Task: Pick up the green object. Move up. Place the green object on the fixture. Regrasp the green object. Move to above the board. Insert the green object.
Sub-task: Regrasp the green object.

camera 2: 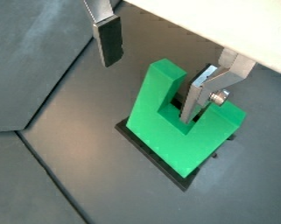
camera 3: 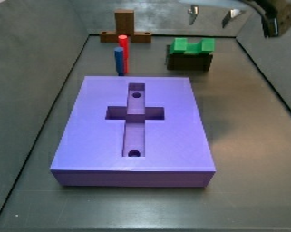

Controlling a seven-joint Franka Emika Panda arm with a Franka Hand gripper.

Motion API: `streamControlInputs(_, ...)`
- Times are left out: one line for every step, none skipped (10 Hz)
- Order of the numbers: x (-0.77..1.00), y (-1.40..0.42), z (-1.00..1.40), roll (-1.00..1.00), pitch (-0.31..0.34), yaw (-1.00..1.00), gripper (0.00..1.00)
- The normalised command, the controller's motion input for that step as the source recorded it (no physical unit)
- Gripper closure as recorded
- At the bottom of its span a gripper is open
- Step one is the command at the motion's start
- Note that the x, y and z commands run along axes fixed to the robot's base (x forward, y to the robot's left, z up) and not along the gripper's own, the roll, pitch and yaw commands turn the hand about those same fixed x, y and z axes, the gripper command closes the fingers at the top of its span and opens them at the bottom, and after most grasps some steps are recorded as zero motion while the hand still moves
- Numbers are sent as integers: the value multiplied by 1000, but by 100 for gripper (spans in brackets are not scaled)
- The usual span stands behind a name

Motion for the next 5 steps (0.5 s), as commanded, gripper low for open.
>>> streamControlInputs(311,-254,-231,529,240,0,0)
streamControlInputs(246,-254,-260,543,154,0,0)
streamControlInputs(286,-157,-237,411,134,0,0)
streamControlInputs(360,-83,-146,0,20,0,0)
streamControlInputs(580,0,-51,-37,100,0,0)
